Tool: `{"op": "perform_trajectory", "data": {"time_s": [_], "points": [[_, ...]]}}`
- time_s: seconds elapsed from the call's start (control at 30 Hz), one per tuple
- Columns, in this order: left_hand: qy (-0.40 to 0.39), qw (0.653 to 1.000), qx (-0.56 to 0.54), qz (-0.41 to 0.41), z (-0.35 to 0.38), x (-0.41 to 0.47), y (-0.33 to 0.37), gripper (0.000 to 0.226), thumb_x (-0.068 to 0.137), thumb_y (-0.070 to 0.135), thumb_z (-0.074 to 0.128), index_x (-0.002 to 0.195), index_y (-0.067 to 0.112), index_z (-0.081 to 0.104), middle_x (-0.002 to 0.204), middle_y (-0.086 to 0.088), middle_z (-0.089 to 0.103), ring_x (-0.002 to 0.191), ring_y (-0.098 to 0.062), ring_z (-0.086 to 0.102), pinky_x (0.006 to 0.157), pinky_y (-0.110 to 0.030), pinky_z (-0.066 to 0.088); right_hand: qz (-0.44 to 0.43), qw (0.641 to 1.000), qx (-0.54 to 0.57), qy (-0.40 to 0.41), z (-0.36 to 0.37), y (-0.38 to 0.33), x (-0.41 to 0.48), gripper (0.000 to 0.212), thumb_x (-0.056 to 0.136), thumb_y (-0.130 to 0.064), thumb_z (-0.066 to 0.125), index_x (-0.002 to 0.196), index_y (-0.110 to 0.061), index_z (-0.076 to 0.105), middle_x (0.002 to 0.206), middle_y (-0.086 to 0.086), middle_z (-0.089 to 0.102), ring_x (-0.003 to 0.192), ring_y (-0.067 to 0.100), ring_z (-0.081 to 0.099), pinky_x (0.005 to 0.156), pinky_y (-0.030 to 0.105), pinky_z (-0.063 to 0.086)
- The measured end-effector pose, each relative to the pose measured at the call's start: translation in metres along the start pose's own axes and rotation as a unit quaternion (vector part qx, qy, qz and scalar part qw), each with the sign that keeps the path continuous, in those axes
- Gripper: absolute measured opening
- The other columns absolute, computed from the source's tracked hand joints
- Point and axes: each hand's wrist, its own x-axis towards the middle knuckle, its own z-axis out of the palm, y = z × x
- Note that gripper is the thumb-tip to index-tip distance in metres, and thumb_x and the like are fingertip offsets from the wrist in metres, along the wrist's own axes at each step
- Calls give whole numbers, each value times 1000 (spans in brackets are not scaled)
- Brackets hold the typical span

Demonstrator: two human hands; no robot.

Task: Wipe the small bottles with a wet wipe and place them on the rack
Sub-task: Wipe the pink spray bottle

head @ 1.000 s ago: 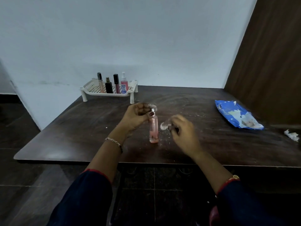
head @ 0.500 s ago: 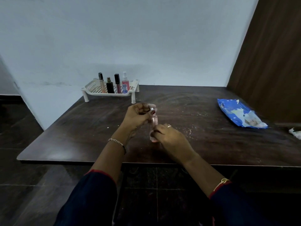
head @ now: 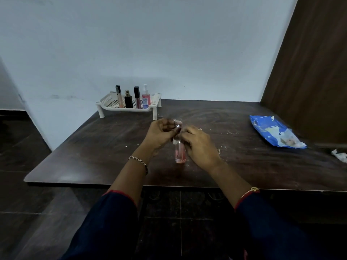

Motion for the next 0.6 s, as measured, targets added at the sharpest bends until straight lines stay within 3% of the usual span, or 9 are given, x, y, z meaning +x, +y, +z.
{"op": "perform_trajectory", "data": {"time_s": [0.23, 0.37, 0.47, 0.53, 0.6], "points": [[-21, 998, -51, -12, -5, -4, 0, 22, 84, -5, 60, 106, -1, 62, 95, -9, 68, 84, -16, 65, 73, -30, 56, -13, 994, 12, -107, 5, 1, -30, 15, 82, -13, 63, 94, -14, 72, 102, 0, 63, 88, 17, 61, 70, 20, 41], [-46, 997, -65, -13, -8, -6, 2, 18, 85, -4, 59, 97, 8, 64, 95, -7, 70, 89, -21, 65, 71, -29, 57, -24, 987, -9, -158, 10, 2, -38, 22, 83, -8, 61, 101, -15, 70, 113, 0, 61, 96, 20, 61, 80, 29, 49], [-67, 996, -58, -5, -14, -7, 1, 18, 85, -3, 59, 99, 6, 63, 98, -7, 72, 92, -20, 68, 78, -30, 56, -38, 981, 0, -189, 7, 8, -40, 24, 82, -7, 61, 103, -15, 70, 116, 0, 62, 100, 19, 60, 83, 26, 46], [-82, 995, -60, 3, -18, -8, 1, 18, 85, -2, 59, 100, 7, 64, 102, -7, 72, 97, -19, 68, 83, -28, 56, -15, 983, 9, -185, 0, 15, -39, 19, 81, -7, 63, 97, -15, 71, 106, 2, 64, 96, 20, 61, 81, 25, 45], [-100, 994, -53, 6, -21, -9, 3, 20, 85, -1, 59, 101, 9, 64, 108, -5, 71, 105, -20, 66, 86, -27, 54, 23, 991, 26, -130, -6, 22, -34, 15, 79, -2, 63, 89, -11, 71, 97, 4, 62, 90, 22, 61, 77, 27, 47]]}}
